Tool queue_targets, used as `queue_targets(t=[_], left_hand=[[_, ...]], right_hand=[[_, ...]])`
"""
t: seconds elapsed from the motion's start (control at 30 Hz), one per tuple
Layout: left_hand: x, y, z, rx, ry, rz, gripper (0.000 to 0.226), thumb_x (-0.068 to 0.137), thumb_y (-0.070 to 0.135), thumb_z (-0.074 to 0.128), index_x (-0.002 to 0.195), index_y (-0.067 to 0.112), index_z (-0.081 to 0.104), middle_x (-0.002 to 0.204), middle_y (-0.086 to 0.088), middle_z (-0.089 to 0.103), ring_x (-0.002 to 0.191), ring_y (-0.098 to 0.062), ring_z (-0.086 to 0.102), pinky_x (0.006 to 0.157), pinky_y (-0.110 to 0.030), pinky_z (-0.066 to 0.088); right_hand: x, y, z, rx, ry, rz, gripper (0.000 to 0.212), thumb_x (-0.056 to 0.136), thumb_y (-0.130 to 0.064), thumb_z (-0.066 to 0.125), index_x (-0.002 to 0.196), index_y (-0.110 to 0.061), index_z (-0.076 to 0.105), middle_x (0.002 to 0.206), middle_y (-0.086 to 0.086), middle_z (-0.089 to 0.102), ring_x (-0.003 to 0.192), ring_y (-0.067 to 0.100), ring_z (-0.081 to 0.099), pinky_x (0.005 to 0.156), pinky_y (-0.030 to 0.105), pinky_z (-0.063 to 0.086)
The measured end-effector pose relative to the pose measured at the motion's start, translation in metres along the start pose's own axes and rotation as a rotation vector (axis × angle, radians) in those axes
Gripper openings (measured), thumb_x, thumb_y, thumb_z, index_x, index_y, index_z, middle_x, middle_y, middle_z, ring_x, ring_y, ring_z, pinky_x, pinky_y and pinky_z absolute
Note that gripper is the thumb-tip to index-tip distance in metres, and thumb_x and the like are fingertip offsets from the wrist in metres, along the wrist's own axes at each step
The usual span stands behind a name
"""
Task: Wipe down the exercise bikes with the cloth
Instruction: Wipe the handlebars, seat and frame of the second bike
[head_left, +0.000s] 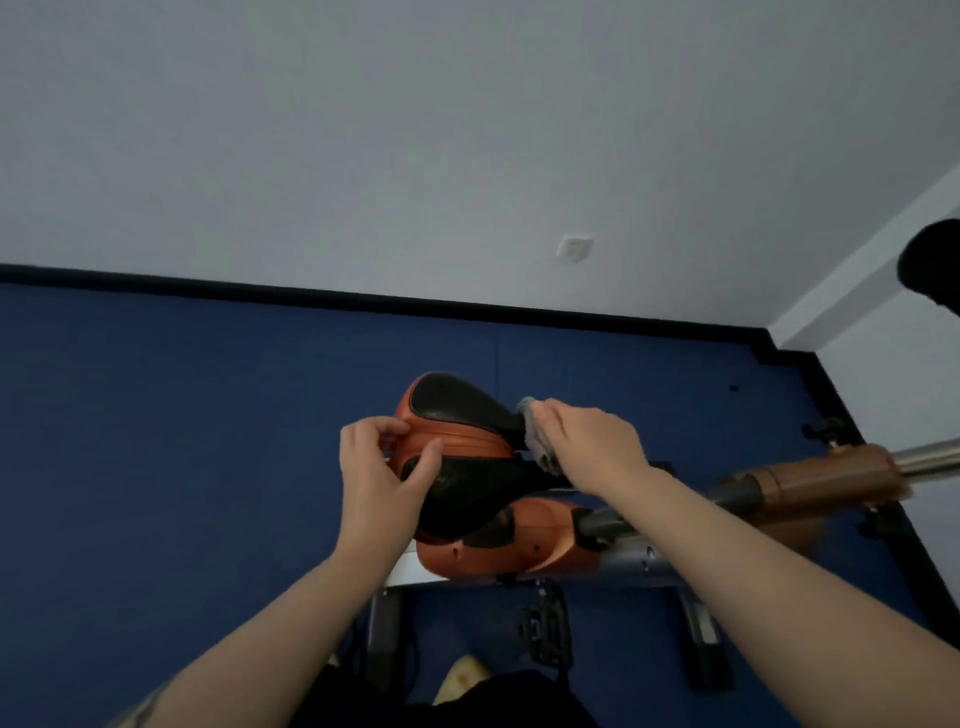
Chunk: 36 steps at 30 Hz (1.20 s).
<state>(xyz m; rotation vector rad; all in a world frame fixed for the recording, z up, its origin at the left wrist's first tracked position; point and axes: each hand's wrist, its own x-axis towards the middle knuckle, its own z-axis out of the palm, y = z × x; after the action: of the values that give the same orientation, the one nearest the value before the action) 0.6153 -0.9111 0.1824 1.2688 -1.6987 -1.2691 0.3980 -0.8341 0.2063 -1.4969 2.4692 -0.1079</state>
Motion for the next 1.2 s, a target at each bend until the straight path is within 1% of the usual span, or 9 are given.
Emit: queue_targets(t=[0.17,0.33,0.5,0.63,0.77,0.93,1.0,1.13,1.2], left_hand=[[-0.002,0.0,0.003,0.008,0.016,-0.019,0.029,0.09,0.024,0.066,0.095,0.038,0.042,0.107,0.02,0.037,0.096,0.007,0.046,0.075,-0.012,0.039],[-0.002,-0.004,0.001,-0.053,-0.035,-0.125,0.029,0.092,0.033,0.062,0.108,0.029,0.039,0.112,0.016,0.038,0.104,-0.003,0.05,0.084,-0.024,0.047],[-0.002,-0.003,0.005,-0.184,-0.051,-0.239,0.04,0.092,0.035,0.064,0.116,0.023,0.035,0.117,0.002,0.048,0.105,-0.011,0.056,0.086,-0.033,0.053],[-0.002,-0.004,-0.002,-0.136,-0.11,-0.225,0.051,0.087,0.036,0.071,0.119,0.021,0.035,0.116,-0.002,0.052,0.102,-0.014,0.061,0.081,-0.031,0.056],[-0.007,-0.005,-0.008,-0.162,-0.27,-0.219,0.066,0.082,0.03,0.077,0.126,0.025,0.028,0.112,-0.001,0.058,0.091,-0.008,0.069,0.079,-0.031,0.06],[-0.007,-0.01,-0.009,-0.171,-0.352,-0.285,0.076,0.064,0.04,0.086,0.124,0.022,0.043,0.107,0.006,0.064,0.089,0.0,0.068,0.075,-0.02,0.057],[-0.002,-0.011,-0.011,-0.167,-0.384,-0.312,0.075,0.059,0.04,0.09,0.119,0.023,0.048,0.108,0.002,0.068,0.092,-0.004,0.069,0.079,-0.022,0.057],[0.002,-0.013,-0.012,-0.149,-0.412,-0.319,0.079,0.054,0.042,0.094,0.118,0.021,0.051,0.108,0.0,0.07,0.096,-0.012,0.07,0.088,-0.036,0.058],[-0.001,-0.013,-0.012,-0.144,-0.416,-0.327,0.087,0.046,0.049,0.091,0.12,0.02,0.053,0.109,0.0,0.07,0.098,-0.014,0.069,0.09,-0.038,0.057]], right_hand=[[0.029,-0.069,0.015,0.147,0.091,0.045,0.052,0.102,-0.053,0.009,0.127,-0.027,0.047,0.113,0.002,0.064,0.098,0.026,0.061,0.068,0.035,0.038],[0.018,-0.028,0.0,0.263,-0.102,-0.372,0.051,0.099,-0.056,0.022,0.148,-0.051,0.008,0.152,-0.017,0.033,0.131,0.011,0.043,0.091,0.043,0.049],[0.054,-0.062,0.006,0.295,-0.152,0.018,0.052,0.1,-0.057,0.011,0.141,-0.039,0.038,0.137,0.001,0.055,0.122,0.026,0.052,0.089,0.04,0.041],[0.045,-0.07,0.019,0.312,0.006,-0.379,0.044,0.097,-0.055,0.027,0.14,-0.047,0.035,0.146,-0.011,0.042,0.133,0.016,0.039,0.097,0.04,0.038],[0.079,-0.064,0.005,0.613,-0.267,-0.142,0.037,0.102,-0.048,0.035,0.132,-0.035,0.052,0.134,-0.006,0.056,0.127,0.017,0.05,0.101,0.031,0.036],[0.062,-0.09,0.011,0.246,-0.079,-0.429,0.06,0.078,-0.086,0.027,0.118,-0.05,0.052,0.131,-0.02,0.05,0.124,0.01,0.042,0.086,0.041,0.041],[0.064,-0.09,0.005,0.234,-0.081,-0.529,0.05,0.084,-0.078,0.034,0.116,-0.046,0.056,0.128,-0.02,0.05,0.124,0.008,0.041,0.086,0.04,0.041],[0.08,-0.104,-0.004,0.326,-0.197,-0.259,0.044,0.095,-0.066,0.03,0.103,-0.04,0.065,0.109,-0.014,0.063,0.11,0.015,0.056,0.092,0.041,0.045],[0.07,-0.11,0.003,0.118,-0.088,-0.41,0.046,0.095,-0.063,0.026,0.102,-0.041,0.066,0.115,-0.013,0.06,0.114,0.017,0.052,0.09,0.041,0.043]])
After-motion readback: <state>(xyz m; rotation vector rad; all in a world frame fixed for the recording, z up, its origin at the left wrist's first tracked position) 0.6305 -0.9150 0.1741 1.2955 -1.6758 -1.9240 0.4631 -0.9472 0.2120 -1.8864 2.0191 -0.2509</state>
